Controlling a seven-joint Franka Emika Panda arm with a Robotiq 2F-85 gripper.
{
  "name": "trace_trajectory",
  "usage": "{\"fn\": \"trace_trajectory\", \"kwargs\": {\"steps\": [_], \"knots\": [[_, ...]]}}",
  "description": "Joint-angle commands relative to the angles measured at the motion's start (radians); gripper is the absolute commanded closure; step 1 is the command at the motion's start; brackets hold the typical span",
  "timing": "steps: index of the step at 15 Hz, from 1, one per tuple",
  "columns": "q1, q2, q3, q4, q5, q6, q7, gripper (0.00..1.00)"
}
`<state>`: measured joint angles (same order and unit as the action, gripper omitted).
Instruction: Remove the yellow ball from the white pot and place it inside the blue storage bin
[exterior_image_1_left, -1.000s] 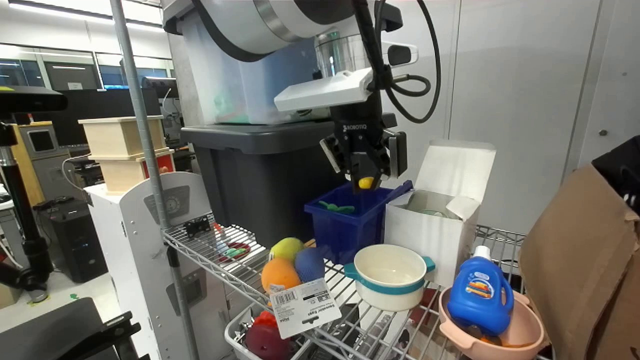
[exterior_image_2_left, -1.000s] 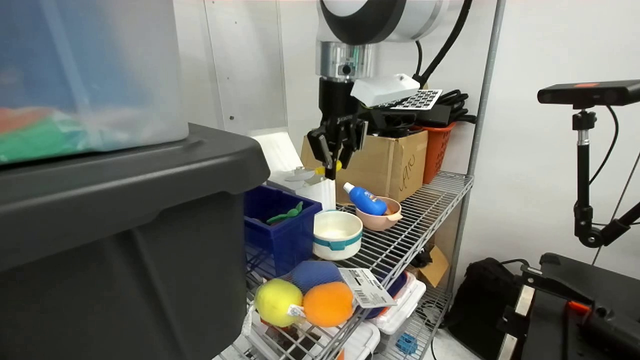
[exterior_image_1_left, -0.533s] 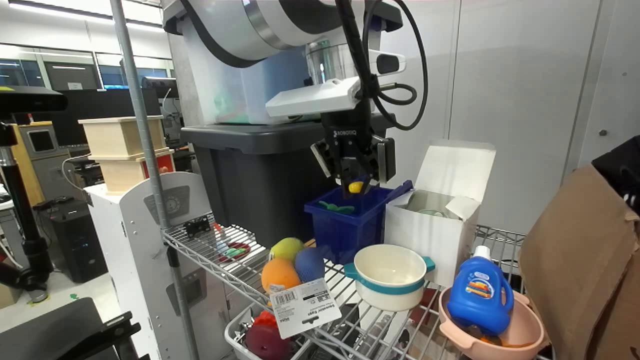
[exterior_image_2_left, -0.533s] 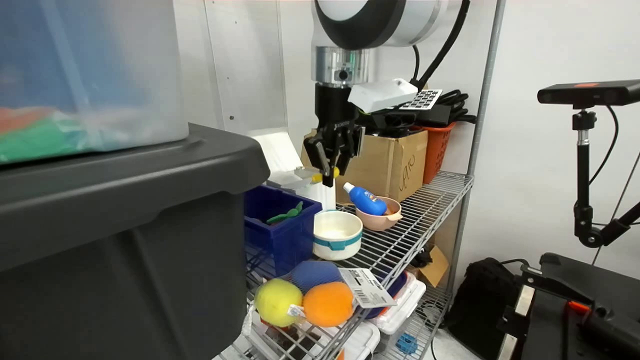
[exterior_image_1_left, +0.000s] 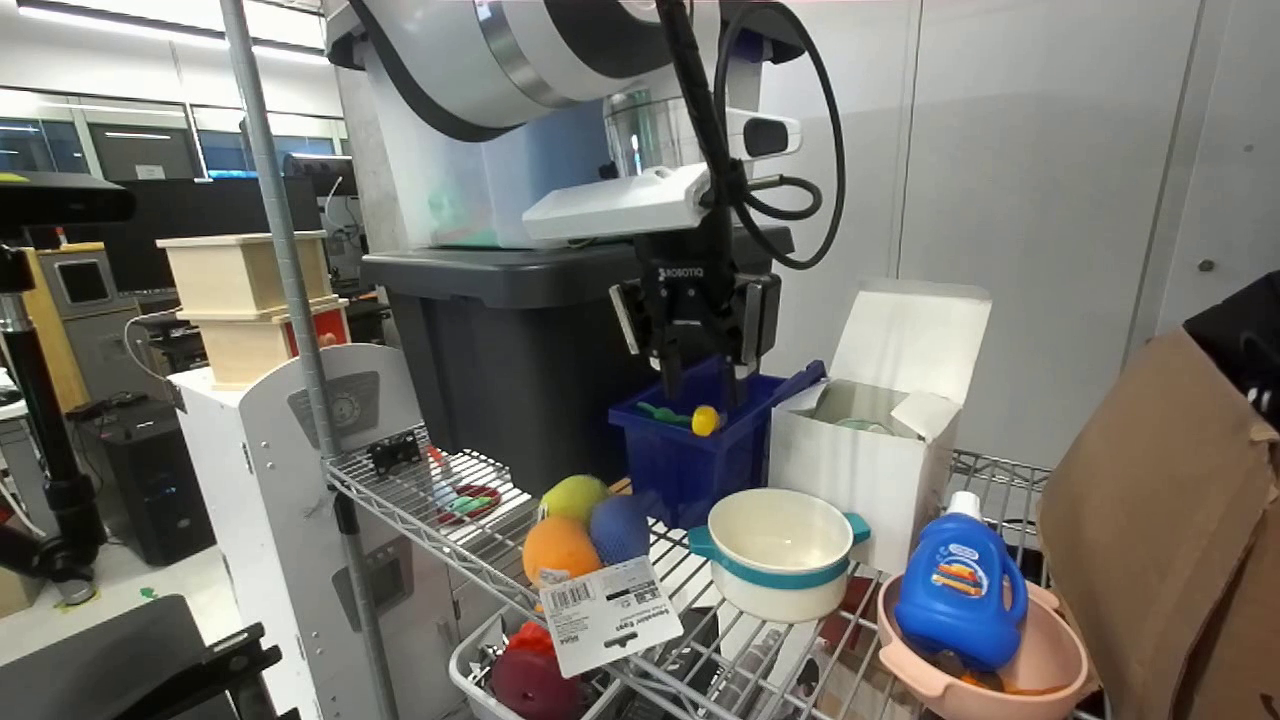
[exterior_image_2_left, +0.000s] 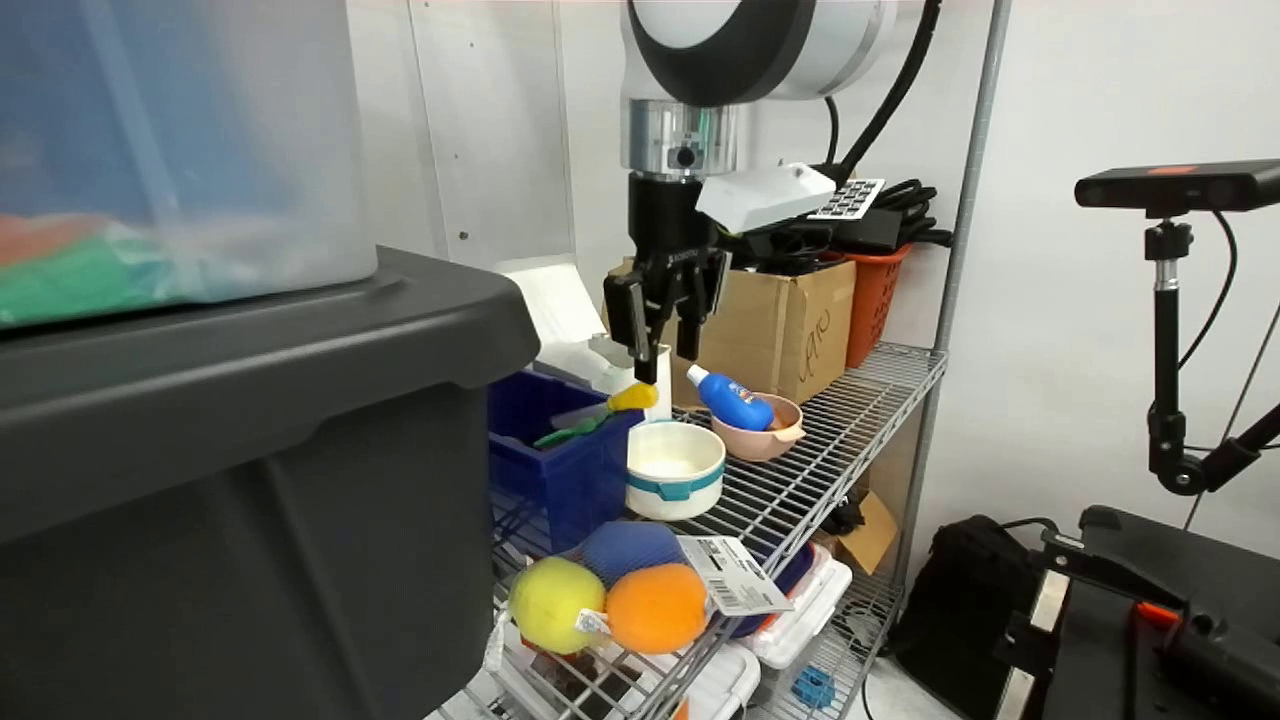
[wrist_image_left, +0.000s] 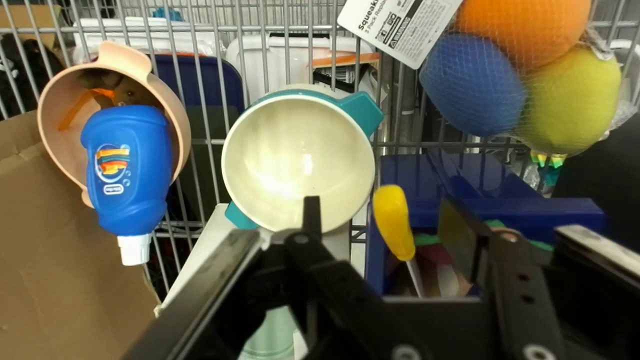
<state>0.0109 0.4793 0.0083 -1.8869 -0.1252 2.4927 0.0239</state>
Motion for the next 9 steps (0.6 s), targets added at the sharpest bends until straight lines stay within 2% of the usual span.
{"fn": "trace_trajectory", "kwargs": {"steps": [1, 3, 9], "knots": [[0.004, -0.01, -0.001, -0.01, 0.018, 0.015, -0.017, 0.04], [0.003, -0.012, 0.0, -0.01, 0.018, 0.015, -0.018, 0.0], [0.002, -0.015, -0.004, -0.015, 0.015, 0.021, -0.016, 0.0]]}}
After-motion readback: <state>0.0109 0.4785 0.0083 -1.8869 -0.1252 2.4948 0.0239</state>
